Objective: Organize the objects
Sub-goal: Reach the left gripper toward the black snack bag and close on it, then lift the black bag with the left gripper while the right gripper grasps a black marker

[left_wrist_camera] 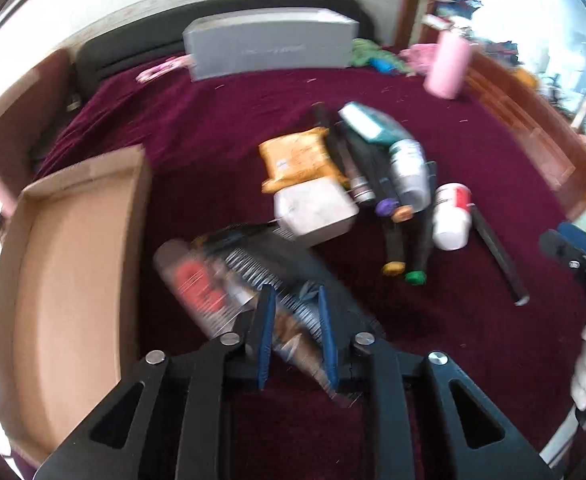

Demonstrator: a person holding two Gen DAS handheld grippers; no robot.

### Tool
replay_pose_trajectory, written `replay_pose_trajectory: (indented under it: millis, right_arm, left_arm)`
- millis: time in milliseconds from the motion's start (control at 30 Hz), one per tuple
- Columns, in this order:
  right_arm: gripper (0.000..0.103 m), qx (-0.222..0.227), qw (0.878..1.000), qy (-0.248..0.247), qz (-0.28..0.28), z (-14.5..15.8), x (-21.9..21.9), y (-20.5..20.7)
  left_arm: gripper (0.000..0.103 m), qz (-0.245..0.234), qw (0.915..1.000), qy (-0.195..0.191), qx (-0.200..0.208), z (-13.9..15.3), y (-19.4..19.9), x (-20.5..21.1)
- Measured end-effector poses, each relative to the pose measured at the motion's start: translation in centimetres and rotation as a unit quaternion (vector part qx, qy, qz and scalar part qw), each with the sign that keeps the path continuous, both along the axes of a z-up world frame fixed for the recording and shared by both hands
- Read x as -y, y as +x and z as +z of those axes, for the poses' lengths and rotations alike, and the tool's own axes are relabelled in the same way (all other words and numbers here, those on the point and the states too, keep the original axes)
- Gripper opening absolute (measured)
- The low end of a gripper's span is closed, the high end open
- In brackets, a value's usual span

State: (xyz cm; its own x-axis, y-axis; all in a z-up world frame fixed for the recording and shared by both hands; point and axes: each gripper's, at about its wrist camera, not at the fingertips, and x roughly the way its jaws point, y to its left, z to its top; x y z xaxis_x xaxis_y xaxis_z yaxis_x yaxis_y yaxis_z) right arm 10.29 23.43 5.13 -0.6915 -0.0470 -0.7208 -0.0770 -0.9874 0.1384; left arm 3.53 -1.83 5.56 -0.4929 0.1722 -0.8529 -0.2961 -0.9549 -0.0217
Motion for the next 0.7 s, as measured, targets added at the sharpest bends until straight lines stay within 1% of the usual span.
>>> replay_pose_trajectory:
  millis: [67,133,167,200,267,333,367,433,500,533,567,600,633,667,700]
  right_arm:
    - [0.089,-0.001,1.000,-0.005,0.001,0.0,-0.1,0.1]
    - [0.089,-0.004,1.000,-0.007,-0.001,0.1,-0.3,0.3]
    - [0.089,-0.005,1.000,-0.008,0.001,0.0,-0.3,0.3]
    - [0.089,-0.005,1.000,-0.008,0.002,0.0,-0.3,0.2]
    - [0.089,0.001,1.000,-0.006,0.002,-0.2,-0.2,-0.1]
    - [0.089,0.004,1.000,-0.009,0.004,-0.4,0.1,-0.3]
    - [0.089,0.004,1.000,-0.009,0.003,-0.4,0.1,-0.3]
    - [0.089,0.004,1.000,-0.011,0.003,-0.3,0.2,-0.3]
    - [0.089,0.002,1.000,-0.006,0.002,-0.2,0.2,-0.3]
    - [0.089,0.002,1.000,-0.004,0.002,-0.1,0.1,-0.3]
    - [0.089,0.003,1.000,-0.005,0.001,-0.1,-0.1,-0.4]
    - [0.089,0.004,1.000,-0.007,-0.002,0.0,-0.4,-0.5]
    - [0.089,0.005,1.000,-0.009,-0.004,0.0,-0.6,-0.6]
    - [0.089,0.006,1.000,-0.009,-0.007,0.0,-0.8,-0.7]
    - [0.089,0.007,1.000,-0.006,-0.008,0.0,-1.0,-0.9]
  left_arm:
    - [0.022,0.037,0.9992,0.008,-0.012,0.3,0.5,1.3]
    - [0.037,0.063,0.9976,0.013,-0.026,0.4,0.7,2.3]
    - [0.041,0.078,0.9965,0.016,-0.026,0.3,0.5,2.8]
    - [0.046,0.085,0.9960,0.022,-0.015,0.0,0.2,3.1]
    - [0.046,0.089,0.9958,0.023,0.003,-0.7,-0.3,2.9]
    - [0.051,0.091,0.9957,-0.016,0.007,-1.6,-1.0,1.5]
    - [0.052,0.089,0.9955,-0.032,0.009,-2.0,-1.2,0.9]
    - [0.052,0.076,0.9961,-0.044,0.011,-2.5,-1.5,-0.7]
    - [0.052,0.073,0.9955,-0.061,-0.008,-2.5,-1.4,-1.9]
    - [0.047,0.067,0.9956,-0.064,-0.013,-2.5,-1.4,-2.3]
    - [0.035,0.060,0.9950,-0.078,-0.019,-2.6,-1.3,-2.8]
    - [0.000,0.052,0.9945,-0.090,-0.014,-3.0,-1.4,-3.2]
    - [0.000,0.041,0.9952,-0.089,-0.003,-3.7,-1.6,-3.4]
    - [0.000,0.033,0.9964,-0.077,-0.012,-3.9,-1.3,-3.3]
    - [0.000,0.025,0.9979,-0.059,-0.008,-3.8,-1.1,-3.1]
